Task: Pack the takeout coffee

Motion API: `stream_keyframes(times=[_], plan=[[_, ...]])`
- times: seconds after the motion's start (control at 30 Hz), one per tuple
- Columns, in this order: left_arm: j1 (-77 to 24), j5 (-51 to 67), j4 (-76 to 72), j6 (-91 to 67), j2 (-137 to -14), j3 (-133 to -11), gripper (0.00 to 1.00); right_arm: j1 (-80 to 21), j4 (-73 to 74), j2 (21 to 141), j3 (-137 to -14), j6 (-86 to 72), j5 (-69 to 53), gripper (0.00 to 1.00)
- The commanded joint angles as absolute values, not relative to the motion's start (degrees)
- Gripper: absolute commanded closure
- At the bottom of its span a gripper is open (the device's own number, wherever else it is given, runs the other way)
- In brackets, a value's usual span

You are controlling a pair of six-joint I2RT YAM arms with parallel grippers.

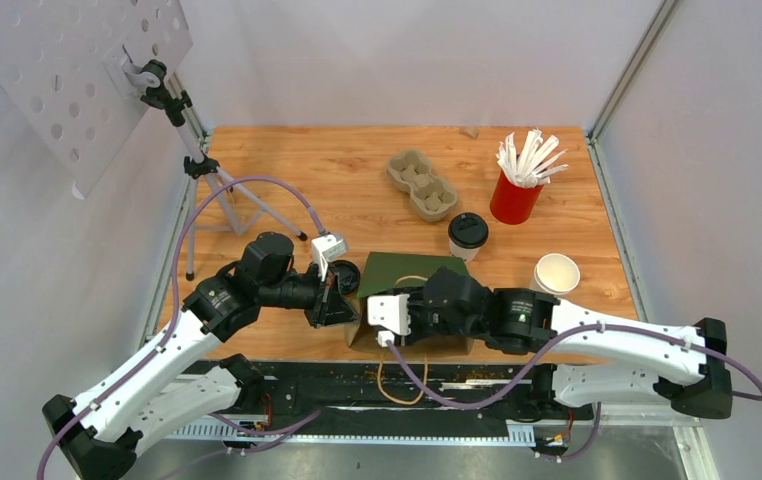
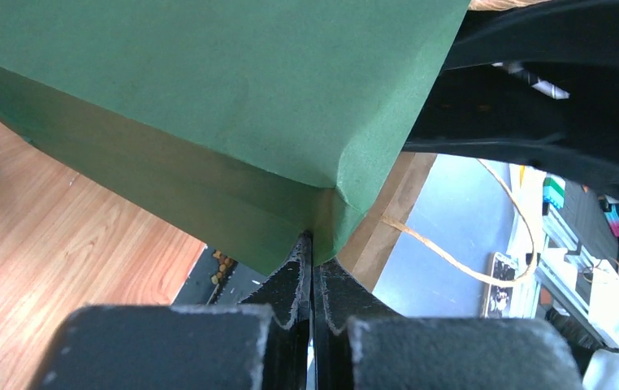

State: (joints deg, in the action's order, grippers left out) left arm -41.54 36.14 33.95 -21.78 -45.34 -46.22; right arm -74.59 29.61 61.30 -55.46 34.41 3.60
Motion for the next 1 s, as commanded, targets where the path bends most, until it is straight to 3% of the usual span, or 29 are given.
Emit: stream_keyframes(times=[0.0, 0.37, 0.6, 0.8, 0.97], plan=[[-41.7, 36.6, 33.8, -22.0, -45.4, -46.8, 1.0, -75.0, 37.5, 59.5, -64.4, 28.4, -3.7, 0.57], [-41.7, 36.6, 34.7, -21.8, -46.1, -47.5, 1.0, -75.1, 35.5, 63.0, -81.9, 20.1, -12.1, 0.44], [-41.7, 37.4, 36.0, -21.4, -46.7, -48.2, 1.0, -73.5, 33.1, 66.1, -88.6, 19.6, 2.8, 0.39], [-41.7, 36.9, 36.6, -22.3, -46.6, -49.7, 1.0, -72.9, 30.6, 65.2, -86.2, 20.5, 5.5, 0.38], [-41.7, 36.0, 37.1, -24.4, -46.3, -51.1, 1.0, -68.8, 31.5, 65.8, -85.8, 12.9, 15.6, 0.39]])
